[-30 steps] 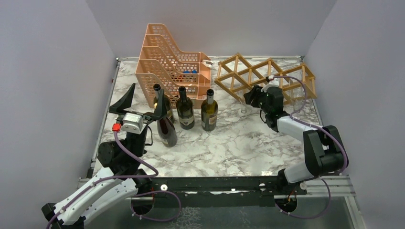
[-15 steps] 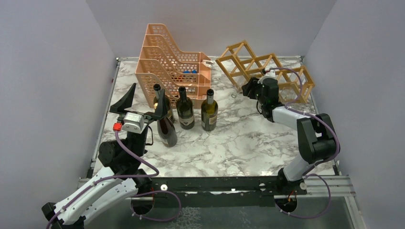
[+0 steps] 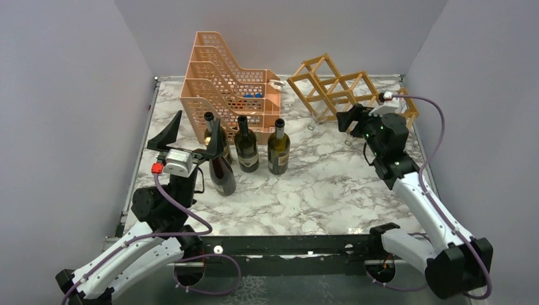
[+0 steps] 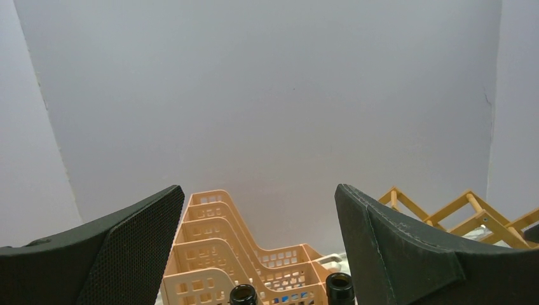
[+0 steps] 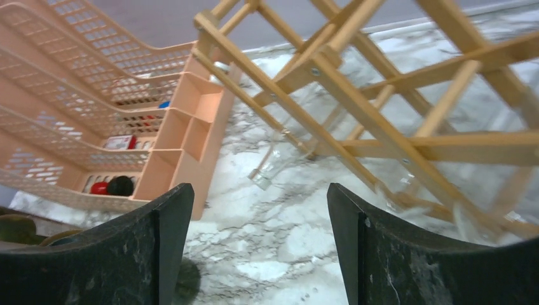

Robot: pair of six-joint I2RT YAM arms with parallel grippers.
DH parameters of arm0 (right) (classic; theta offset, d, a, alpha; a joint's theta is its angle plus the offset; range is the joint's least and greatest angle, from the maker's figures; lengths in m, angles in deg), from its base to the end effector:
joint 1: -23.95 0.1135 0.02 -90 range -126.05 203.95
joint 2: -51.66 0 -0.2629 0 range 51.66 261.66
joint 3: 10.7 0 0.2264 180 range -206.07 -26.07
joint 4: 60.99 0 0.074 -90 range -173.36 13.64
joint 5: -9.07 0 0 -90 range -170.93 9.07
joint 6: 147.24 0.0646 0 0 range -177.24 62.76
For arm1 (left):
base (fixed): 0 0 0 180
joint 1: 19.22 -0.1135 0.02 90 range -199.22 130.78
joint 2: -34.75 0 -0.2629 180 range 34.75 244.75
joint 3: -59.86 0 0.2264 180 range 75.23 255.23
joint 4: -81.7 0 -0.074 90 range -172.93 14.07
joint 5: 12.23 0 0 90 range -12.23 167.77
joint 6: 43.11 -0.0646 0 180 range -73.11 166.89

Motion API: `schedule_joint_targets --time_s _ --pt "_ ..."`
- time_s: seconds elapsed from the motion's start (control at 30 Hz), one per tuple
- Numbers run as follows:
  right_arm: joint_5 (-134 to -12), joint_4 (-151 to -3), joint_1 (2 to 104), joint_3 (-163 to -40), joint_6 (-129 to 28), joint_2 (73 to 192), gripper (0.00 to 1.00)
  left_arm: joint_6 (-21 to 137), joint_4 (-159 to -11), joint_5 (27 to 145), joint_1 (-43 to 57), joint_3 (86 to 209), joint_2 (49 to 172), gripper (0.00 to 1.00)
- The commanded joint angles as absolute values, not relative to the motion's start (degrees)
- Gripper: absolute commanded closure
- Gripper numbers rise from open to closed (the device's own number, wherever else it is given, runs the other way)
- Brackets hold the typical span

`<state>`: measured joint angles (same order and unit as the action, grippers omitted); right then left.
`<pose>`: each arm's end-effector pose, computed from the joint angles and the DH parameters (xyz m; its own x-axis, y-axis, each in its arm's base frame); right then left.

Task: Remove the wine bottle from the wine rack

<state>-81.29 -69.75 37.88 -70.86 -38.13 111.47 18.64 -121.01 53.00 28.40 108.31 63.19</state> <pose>0.2440 0.0601 0.3219 -0.2110 0.2850 -0.9350 -0.1753 0.9300 0.3230 0.0867 -0.0549 0.4062 0.6221 -0.0441 -0.7817 0.1916 0.9766 0.0974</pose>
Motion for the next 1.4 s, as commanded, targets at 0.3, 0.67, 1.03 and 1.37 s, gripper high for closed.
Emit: schedule_joint_targets --time_s 0.3,0.67,1.03,1.37 --pt "-97.4 -90.5 27.2 -68.9 -33.8 106.6 0.14 19.8 -122.4 54.3 28.1 107.3 64.5 0.05" --pt "-85.5 -83.1 19.6 -65.8 -31.3 109.6 0.06 20.1 -122.4 54.4 28.2 107.3 64.4 0.05" --pt "-85.8 -75.4 18.5 -62.6 -28.6 114.7 0.2 19.9 -122.4 54.3 28.2 107.3 64.3 0.05" --pt "-84.8 -71.4 16.1 -64.3 -30.3 119.6 0.33 19.9 -122.4 54.3 28.2 107.3 64.0 0.05"
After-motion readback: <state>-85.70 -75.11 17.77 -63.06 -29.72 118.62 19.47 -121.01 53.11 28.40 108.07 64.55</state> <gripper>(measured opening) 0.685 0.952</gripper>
